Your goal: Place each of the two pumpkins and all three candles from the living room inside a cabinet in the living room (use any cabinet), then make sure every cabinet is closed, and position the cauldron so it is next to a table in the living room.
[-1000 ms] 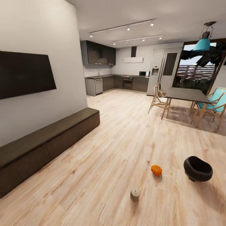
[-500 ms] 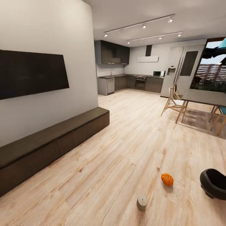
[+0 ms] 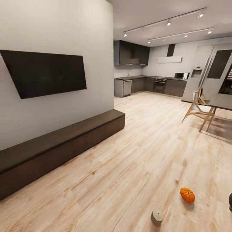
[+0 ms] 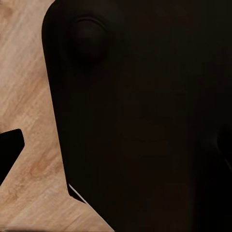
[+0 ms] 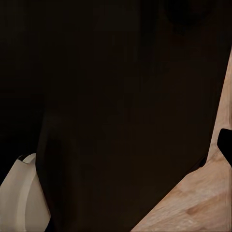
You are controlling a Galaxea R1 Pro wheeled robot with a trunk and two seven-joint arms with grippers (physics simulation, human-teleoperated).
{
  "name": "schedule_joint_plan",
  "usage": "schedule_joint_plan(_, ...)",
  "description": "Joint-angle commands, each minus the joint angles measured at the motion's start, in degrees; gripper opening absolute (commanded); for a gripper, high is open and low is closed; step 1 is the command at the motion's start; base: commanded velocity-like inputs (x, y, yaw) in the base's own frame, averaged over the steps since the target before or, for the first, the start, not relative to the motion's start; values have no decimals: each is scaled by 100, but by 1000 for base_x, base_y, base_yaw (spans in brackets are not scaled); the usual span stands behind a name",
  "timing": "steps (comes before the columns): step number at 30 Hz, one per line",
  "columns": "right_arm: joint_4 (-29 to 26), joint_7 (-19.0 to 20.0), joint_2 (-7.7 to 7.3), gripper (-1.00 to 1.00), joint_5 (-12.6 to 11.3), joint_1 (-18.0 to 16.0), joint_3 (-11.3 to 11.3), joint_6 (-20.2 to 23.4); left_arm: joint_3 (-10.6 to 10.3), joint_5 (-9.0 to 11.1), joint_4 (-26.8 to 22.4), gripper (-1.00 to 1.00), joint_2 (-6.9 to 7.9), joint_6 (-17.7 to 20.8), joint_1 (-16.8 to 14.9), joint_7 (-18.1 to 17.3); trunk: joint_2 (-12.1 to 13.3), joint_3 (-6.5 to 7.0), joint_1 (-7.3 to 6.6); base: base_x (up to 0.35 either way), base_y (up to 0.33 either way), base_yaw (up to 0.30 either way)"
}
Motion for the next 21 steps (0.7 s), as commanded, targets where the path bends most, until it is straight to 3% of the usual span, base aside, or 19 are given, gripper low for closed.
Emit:
schedule_joint_plan(1, 0, 0, 0, 100, 0, 0, 0, 0, 0, 0, 0, 100, 0, -1, 0, 0, 0, -2, 0, 3, 0, 276)
schedule_joint_plan(8, 0, 0, -7, 100, 0, 0, -1, 0, 4, 0, 0, 100, 1, 3, 0, 0, 0, -18, 0, 79, 0, 276)
schedule_joint_plan(21, 0, 0, -7, 100, 3, 0, -1, 0, 9, 0, 0, 100, 1, 3, 0, 0, 0, -48, 0, 315, -69, 276)
